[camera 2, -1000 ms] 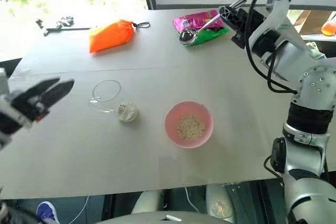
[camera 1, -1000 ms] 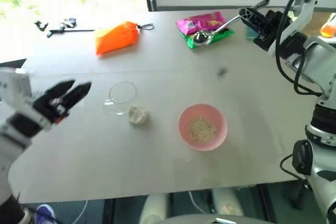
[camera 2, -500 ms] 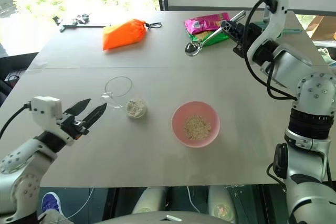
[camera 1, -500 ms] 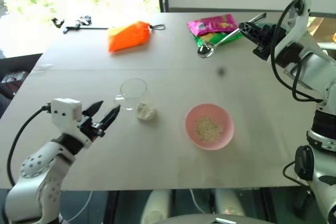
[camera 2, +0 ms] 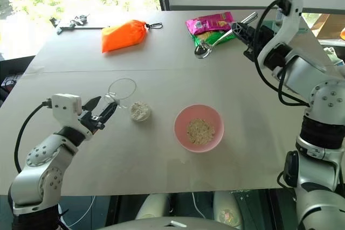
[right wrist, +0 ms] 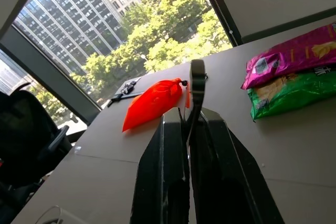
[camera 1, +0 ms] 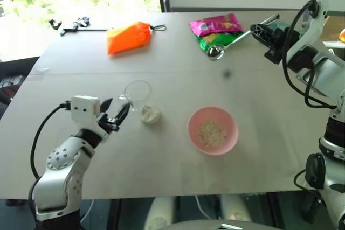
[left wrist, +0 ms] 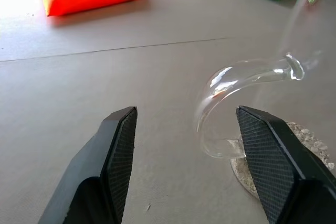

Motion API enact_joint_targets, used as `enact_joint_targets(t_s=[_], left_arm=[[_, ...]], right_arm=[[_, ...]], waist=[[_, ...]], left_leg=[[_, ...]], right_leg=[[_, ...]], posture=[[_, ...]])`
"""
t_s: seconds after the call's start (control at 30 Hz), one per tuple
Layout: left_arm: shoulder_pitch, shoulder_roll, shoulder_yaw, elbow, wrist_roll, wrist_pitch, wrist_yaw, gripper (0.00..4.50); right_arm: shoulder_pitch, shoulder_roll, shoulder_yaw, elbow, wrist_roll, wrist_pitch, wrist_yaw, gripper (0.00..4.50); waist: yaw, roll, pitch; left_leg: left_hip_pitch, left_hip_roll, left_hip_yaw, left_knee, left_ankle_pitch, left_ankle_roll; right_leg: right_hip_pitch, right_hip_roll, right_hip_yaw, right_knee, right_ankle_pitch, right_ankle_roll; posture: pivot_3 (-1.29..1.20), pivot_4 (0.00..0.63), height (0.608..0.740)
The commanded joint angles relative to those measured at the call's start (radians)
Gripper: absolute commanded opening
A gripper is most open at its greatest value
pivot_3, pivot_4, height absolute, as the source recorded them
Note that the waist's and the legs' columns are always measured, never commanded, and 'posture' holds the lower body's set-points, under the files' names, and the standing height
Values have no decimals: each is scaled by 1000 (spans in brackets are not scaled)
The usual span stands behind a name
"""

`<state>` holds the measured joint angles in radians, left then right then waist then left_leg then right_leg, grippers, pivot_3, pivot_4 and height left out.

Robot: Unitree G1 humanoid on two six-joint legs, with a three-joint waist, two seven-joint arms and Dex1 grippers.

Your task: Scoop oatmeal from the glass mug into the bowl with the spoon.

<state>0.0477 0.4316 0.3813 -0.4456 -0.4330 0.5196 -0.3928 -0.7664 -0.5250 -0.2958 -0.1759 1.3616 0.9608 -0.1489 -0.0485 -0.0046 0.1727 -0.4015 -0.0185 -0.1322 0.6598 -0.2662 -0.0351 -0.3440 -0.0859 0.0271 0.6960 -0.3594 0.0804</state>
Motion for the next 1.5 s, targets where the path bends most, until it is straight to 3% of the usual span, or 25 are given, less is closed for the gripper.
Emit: enact_joint_targets(t_s=[0.03, 0.23, 0.3, 0.37, 0.47, 0.5, 0.8, 0.97, 1.27, 1.5], left_arm=[[-31, 9, -17, 6, 19, -29, 12, 3082], [-66, 7, -53, 62, 56, -51, 13, 3082], [-89, 1, -63, 92, 64, -73, 8, 1943], [-102, -1, -66, 109, 66, -92, 3, 1486], [-102, 4, -70, 118, 67, -107, -4, 258], [-103, 4, -70, 121, 65, -109, -3, 86], [-136, -5, -65, 113, 50, -85, 28, 86], [-234, -6, -95, 96, 70, -44, 82, 86], [-548, -51, -322, 313, 240, -175, 77, 86], [-631, -96, -384, 425, 296, -303, 57, 86]], right_arm=[[-12, -7, -27, -30, 13, -14, 12, 0], [-9, -2, -23, -36, 11, -15, 13, 0], [-5, -4, -24, -41, 13, -13, 11, 0], [0, -8, -26, -50, 17, -10, 8, 0], [7, -16, -30, -60, 21, -8, 3, 0], [9, -19, -30, -64, 20, -9, 3, 0], [21, -24, -23, -80, 25, -8, 1, 0], [11, -29, -11, -95, 53, 7, 32, 0], [-78, -26, 37, -147, 151, 11, 35, 0], [-103, -48, 86, -200, 163, 16, 30, 0]], waist=[[2, 0, 0], [4, 0, 0], [4, 0, 0], [4, 0, 0], [4, 0, 0], [3, 0, 0], [3, 0, 0], [4, 0, 0], [2, -1, 0], [-2, -1, 1]], left_leg=[[0, 0, 0, 0, 0, 0], [0, 0, 0, -1, 0, 0], [1, 0, 0, -1, 0, 0], [1, 0, 0, -1, 0, 0], [1, 0, 1, -1, 0, 0], [1, 0, 1, -2, 0, 0], [1, 0, 1, -3, 0, 0], [1, 0, 1, -3, 0, 0], [0, 0, 1, -3, 0, 0], [-2, 0, 1, -4, 0, 0]], right_leg=[[0, 0, 0, 0, 0, 0], [0, 0, 0, 0, 0, 0], [0, 0, 0, 0, 0, 0], [0, 0, 0, 0, 0, 0], [0, 0, 0, -1, 0, 0], [0, 0, 0, -1, 0, 0], [0, 0, 1, -1, 0, 0], [0, 0, 1, -1, 0, 0], [0, 0, 0, -2, 0, 0], [-2, 0, 0, -2, 0, 0]], posture=[[0, 150, 740], [0, 150, 740], [0, 150, 740], [0, 150, 740], [0, 150, 740], [0, 150, 740], [0, 150, 740], [0, 150, 740], [0, 150, 740], [0, 150, 740]])
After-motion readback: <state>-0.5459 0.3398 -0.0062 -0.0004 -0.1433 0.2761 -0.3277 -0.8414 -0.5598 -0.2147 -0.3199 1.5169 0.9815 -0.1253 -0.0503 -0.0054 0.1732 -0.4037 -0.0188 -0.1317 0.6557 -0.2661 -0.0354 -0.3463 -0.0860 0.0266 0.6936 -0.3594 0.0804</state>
